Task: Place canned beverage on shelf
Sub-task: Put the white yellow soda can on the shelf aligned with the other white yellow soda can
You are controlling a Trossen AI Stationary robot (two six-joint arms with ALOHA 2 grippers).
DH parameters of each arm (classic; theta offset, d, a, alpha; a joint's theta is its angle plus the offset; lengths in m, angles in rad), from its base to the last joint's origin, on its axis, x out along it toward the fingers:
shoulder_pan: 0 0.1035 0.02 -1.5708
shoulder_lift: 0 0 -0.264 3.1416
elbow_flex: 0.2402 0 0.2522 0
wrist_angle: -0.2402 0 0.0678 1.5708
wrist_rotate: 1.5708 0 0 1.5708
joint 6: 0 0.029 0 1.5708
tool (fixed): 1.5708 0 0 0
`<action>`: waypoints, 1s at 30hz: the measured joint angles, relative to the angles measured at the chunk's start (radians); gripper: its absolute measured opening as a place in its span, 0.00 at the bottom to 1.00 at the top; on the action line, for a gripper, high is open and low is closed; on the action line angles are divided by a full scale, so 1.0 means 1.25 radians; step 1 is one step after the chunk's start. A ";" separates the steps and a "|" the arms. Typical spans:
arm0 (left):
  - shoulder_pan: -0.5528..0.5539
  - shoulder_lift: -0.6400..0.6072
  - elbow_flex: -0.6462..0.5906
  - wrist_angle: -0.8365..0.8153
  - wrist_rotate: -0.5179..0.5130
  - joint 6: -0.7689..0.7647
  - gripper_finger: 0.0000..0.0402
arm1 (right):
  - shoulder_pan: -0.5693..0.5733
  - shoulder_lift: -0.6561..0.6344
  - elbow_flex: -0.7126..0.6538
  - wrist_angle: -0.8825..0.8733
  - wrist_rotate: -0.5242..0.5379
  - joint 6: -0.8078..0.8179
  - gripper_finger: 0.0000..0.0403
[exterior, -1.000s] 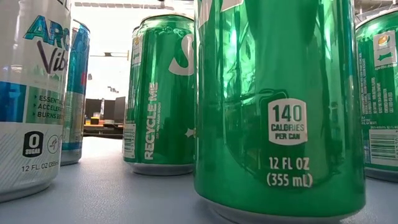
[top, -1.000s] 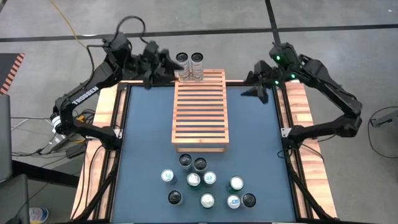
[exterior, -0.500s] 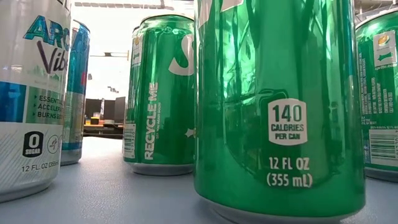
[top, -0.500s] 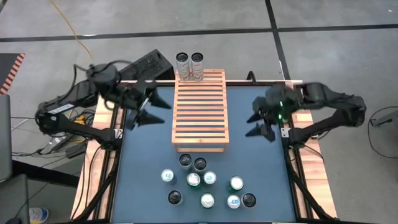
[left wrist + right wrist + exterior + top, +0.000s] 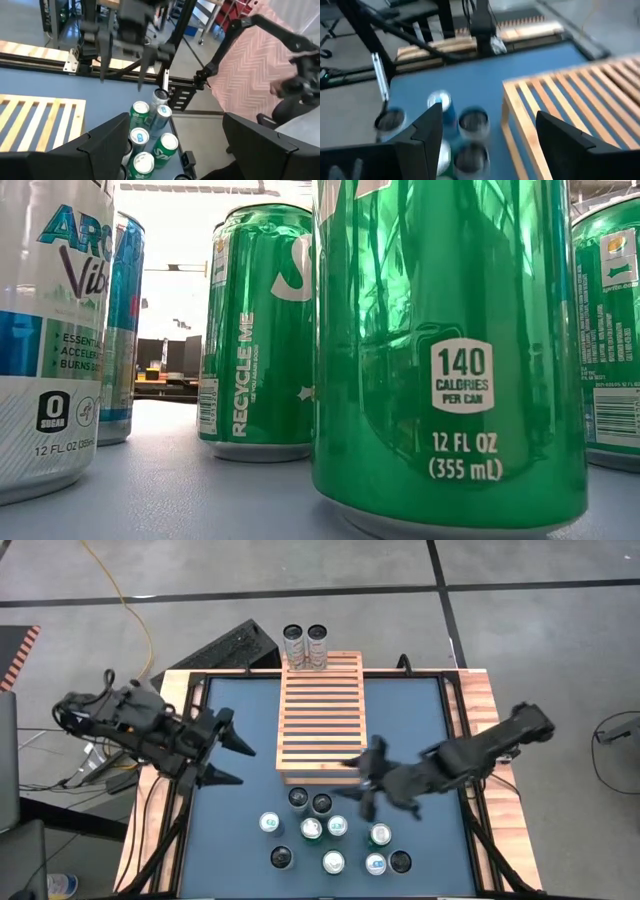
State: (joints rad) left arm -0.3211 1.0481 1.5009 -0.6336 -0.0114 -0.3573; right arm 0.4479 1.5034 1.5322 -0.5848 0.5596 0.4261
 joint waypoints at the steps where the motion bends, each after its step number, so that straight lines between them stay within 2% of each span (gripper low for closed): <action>1: -0.016 0.000 0.000 0.003 -0.018 0.003 0.76 | -0.010 0.026 0.000 0.050 0.000 -0.030 0.66; 4: -0.054 0.001 0.000 0.012 -0.073 0.016 0.76 | -0.044 0.085 0.000 0.147 -0.007 -0.097 0.66; 7: -0.078 0.000 0.000 0.016 -0.128 0.018 0.76 | -0.083 0.120 0.000 0.152 -0.036 -0.111 0.66; 13: -0.093 0.001 0.000 0.015 -0.150 0.027 0.76 | -0.133 0.162 -0.001 0.190 -0.211 -0.108 0.66; 15: -0.093 0.001 0.000 0.015 -0.150 0.026 0.76 | -0.136 0.173 -0.001 0.207 -0.239 -0.106 0.66; 25: -0.094 0.001 0.000 0.014 -0.148 0.040 0.76 | -0.117 0.176 -0.001 0.194 -0.239 -0.156 0.66; 30: -0.094 0.001 0.000 0.013 -0.148 0.035 0.76 | -0.114 0.230 -0.001 0.195 -0.238 -0.160 0.66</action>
State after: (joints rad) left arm -0.4385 1.0489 1.5005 -0.6178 -0.1959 -0.3140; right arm 0.3050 1.7908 1.5308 -0.3416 0.2619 0.2264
